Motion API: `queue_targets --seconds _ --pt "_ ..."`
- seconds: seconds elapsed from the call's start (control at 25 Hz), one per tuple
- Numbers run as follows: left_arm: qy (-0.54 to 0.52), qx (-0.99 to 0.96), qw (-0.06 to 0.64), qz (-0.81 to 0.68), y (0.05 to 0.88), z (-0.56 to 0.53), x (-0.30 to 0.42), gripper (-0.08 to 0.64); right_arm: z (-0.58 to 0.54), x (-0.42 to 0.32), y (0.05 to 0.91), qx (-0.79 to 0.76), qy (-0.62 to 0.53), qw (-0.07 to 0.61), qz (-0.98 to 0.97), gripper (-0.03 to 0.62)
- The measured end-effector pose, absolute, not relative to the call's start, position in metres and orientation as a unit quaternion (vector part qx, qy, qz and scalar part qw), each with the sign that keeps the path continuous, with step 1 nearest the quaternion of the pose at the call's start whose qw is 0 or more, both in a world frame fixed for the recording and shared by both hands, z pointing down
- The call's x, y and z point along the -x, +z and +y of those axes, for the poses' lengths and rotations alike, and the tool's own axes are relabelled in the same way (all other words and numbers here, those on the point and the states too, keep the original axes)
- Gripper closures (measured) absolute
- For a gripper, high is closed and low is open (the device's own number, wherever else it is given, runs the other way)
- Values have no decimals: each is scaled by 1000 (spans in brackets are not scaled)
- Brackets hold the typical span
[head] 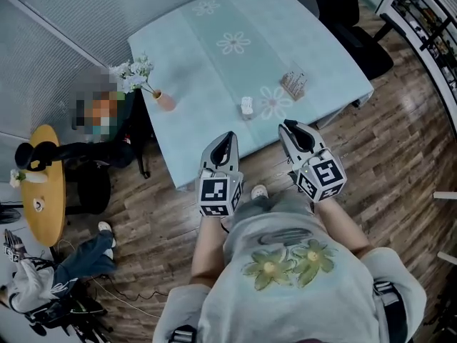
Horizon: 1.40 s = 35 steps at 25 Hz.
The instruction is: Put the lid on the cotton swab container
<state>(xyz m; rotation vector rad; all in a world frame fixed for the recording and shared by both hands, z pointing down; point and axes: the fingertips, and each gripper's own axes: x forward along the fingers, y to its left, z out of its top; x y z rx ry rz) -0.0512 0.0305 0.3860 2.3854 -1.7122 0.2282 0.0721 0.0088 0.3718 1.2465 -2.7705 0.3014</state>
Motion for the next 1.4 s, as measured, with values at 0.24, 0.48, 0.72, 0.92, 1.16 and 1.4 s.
queue_targets --seconds 0.24,0.48,0.72,0.92,1.16,1.4 --pt "78 -809 107 -573 397 21 57 468 -2 -70 377 -415 102 48 -903 455" --pt "99 -811 110 -566 412 11 54 306 -15 -63 385 -399 111 55 -909 370" --pt "154 -809 106 -557 446 -3 52 262 -39 -57 398 -398 124 59 -907 368" --pt "184 -806 124 -549 472 -23 52 262 -69 -55 411 -404 140 66 -902 368" --pt "214 -805 141 -535 505 -46 46 262 -94 -54 431 -409 166 77 -894 368" --pt "241 -802 154 -524 534 -62 42 262 -109 -48 453 -396 199 88 -892 368"
